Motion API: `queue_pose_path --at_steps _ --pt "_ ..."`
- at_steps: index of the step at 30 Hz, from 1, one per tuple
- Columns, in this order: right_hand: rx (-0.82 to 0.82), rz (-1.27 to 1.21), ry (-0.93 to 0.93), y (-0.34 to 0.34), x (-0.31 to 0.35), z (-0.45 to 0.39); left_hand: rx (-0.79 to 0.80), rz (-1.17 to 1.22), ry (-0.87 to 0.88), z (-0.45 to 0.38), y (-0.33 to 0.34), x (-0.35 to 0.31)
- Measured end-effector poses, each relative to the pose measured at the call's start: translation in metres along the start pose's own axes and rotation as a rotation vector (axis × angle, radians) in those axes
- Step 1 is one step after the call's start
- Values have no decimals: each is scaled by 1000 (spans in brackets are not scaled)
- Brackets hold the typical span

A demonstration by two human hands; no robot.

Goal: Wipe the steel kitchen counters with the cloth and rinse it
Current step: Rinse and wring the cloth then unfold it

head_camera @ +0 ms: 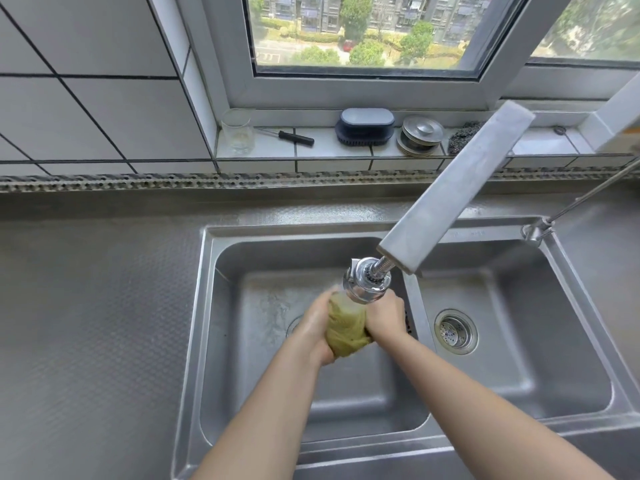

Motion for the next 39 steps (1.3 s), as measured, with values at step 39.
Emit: queue_pose_path --at_steps 39 --pt "649 -718 -95 33 27 27 -484 198 183 2 -101 -6"
Point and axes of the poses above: each hand's wrist, its own z-axis away from the middle knuckle, its own y-axis out of the palm, x = y × z, the point moved 7 cm from there along -z, towards the middle knuckle, and after that the axes turned 5 degrees about -y, right-handed, at the moved point
